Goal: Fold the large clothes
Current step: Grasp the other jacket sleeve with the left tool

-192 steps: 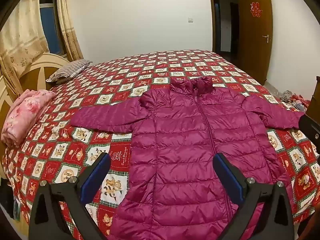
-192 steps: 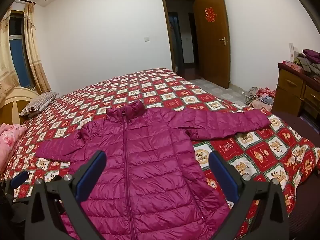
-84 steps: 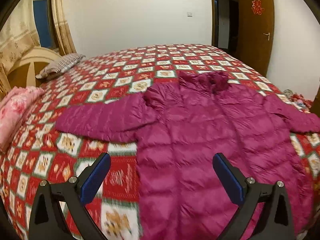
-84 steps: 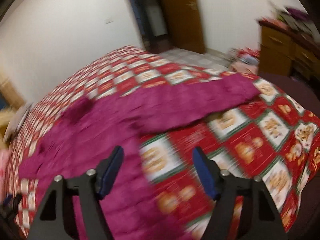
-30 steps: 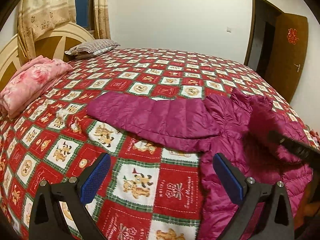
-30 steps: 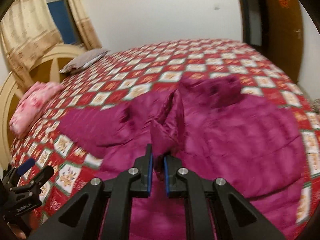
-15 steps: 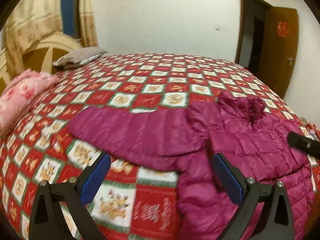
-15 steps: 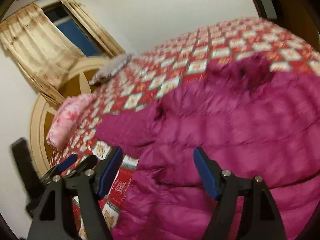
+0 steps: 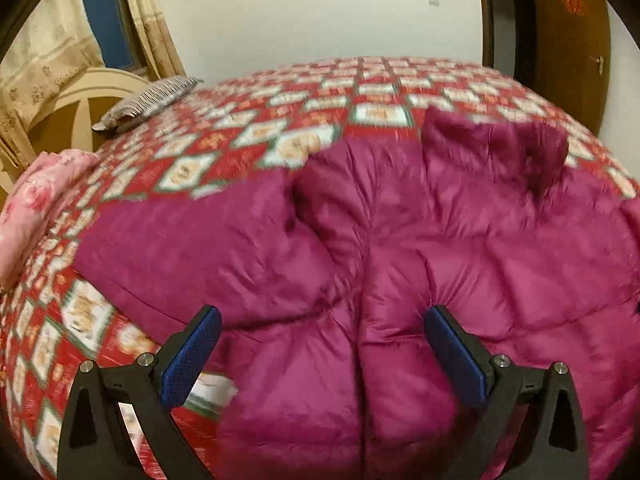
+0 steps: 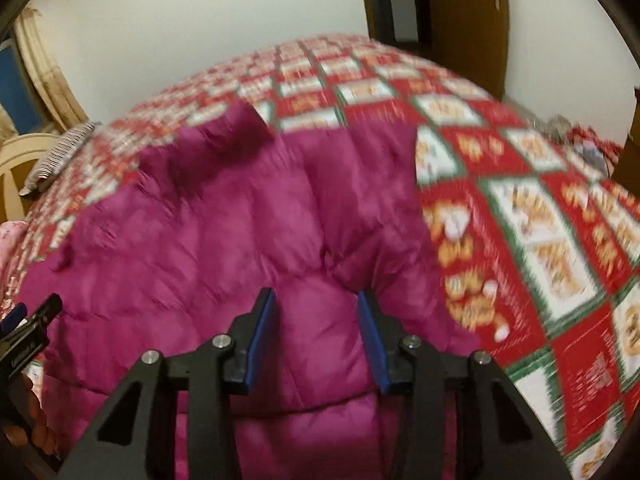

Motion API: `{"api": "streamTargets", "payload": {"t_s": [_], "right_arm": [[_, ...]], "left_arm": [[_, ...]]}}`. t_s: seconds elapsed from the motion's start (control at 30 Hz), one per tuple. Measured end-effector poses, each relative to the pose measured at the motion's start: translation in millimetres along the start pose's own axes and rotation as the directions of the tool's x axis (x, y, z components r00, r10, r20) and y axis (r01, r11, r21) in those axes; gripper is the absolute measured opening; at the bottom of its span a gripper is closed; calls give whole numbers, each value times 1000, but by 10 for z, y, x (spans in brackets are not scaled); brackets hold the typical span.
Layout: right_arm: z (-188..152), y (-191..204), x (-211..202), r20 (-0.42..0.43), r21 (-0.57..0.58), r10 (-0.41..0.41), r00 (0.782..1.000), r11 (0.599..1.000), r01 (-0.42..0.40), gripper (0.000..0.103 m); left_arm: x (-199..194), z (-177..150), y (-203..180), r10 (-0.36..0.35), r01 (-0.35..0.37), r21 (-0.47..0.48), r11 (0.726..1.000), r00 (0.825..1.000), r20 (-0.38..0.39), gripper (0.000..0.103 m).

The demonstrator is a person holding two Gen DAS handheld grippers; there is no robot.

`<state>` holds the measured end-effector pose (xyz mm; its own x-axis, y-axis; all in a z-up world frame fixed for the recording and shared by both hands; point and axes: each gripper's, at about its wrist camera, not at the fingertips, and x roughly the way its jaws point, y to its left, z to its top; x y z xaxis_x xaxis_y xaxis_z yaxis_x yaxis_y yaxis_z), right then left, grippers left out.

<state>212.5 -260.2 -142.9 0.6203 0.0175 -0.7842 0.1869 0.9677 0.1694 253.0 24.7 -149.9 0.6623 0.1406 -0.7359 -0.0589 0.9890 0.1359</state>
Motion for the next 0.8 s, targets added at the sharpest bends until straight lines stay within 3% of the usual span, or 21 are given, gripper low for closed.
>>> {"api": "streamTargets", "payload": {"t_s": [0.17,0.3,0.37,0.47,0.57,0.63,0.7,0.77,0.8], "right_arm": [[-67,119,19,58,-69,-47,997,996,51,47],[-98,189,6,70,-114,-51,996,992,59,66],[-126,181,21,85,-127,-49,995,990,59,82],[-143,177,-15,114,-128,-42,993,990,57,92],[-159,170,-30,124,-121,-46,991,991,61,93],[-157,178,-23,121,-123,-53,991,990,68,93],[-149,191,-4,115,-130,-62,991,989,77,93],[-161,213,6,110,-136,-72,991,987,87,93],[-165,219,12,107,-139,-75,991,986,89,94]], "left_arm": [[53,12,92,-75,74,-47,996,997,-31,102],[-210,78,583,-94,103,-188,977,994,58,102],[-318,114,982,-66,92,-283,955,993,98,102],[-261,169,1607,46,-14,-422,906,997,66,102],[28,157,2163,110,-116,-548,828,993,-44,102],[285,114,2438,115,-162,-626,763,987,-115,102],[470,79,2575,102,-174,-671,721,984,-145,102],[634,56,2632,72,-161,-701,695,985,-156,102],[678,51,2616,70,-150,-699,699,987,-141,102]]}}
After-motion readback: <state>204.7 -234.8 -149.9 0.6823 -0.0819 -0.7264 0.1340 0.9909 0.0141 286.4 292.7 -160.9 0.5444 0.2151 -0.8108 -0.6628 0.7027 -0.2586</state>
